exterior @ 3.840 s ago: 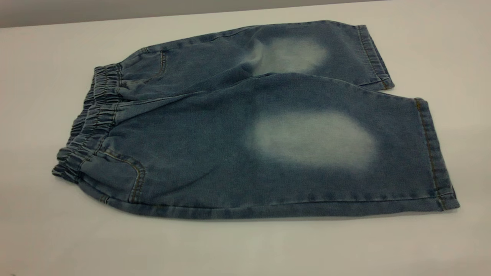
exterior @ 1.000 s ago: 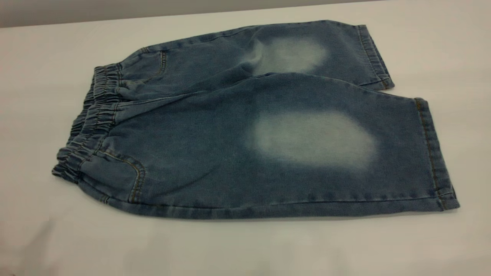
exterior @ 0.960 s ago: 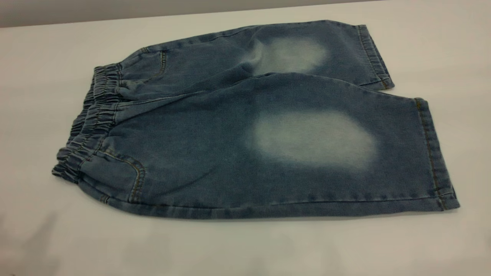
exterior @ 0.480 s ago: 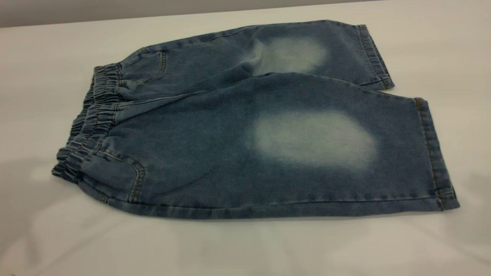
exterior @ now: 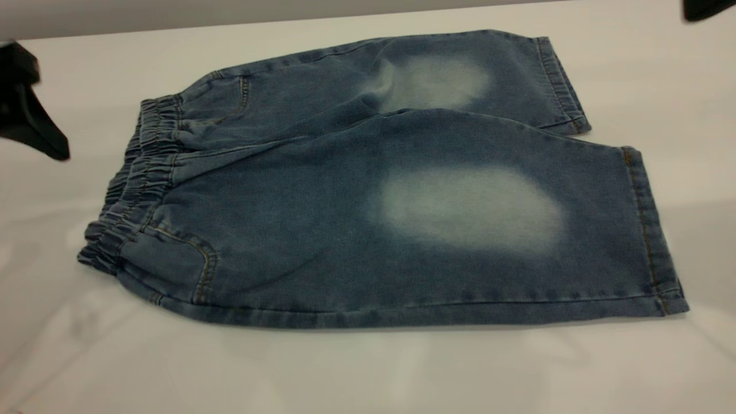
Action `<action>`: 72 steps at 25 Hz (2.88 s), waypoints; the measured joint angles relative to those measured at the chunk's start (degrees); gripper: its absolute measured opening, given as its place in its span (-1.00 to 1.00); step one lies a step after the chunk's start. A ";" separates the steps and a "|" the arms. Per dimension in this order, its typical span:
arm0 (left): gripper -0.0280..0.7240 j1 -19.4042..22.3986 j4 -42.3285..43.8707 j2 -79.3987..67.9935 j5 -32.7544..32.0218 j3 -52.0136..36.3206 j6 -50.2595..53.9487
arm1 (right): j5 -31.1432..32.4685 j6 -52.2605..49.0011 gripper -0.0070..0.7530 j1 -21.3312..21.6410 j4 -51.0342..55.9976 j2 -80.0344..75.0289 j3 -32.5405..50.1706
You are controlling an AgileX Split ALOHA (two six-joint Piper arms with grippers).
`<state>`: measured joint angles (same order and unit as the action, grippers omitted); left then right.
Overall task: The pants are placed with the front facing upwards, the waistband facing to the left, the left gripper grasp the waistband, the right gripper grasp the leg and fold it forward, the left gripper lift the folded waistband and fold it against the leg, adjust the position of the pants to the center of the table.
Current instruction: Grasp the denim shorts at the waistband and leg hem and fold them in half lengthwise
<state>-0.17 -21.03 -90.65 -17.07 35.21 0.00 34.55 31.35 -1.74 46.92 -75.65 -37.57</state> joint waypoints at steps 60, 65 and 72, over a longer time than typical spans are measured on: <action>-0.77 -4.07 -1.52 -18.71 9.89 2.76 -5.26 | 3.46 8.71 0.31 0.00 8.21 -5.65 0.11; -0.77 -4.07 -1.52 -18.71 9.89 2.76 -5.52 | 7.46 8.58 0.31 0.00 7.69 -7.84 1.42; -0.77 -4.07 -1.52 -18.71 9.99 2.76 -5.71 | 6.22 9.69 0.31 0.00 8.00 -15.45 4.75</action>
<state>-4.25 -22.55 -109.35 -7.08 37.98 -5.71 40.76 41.04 -1.74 54.92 -91.09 -32.82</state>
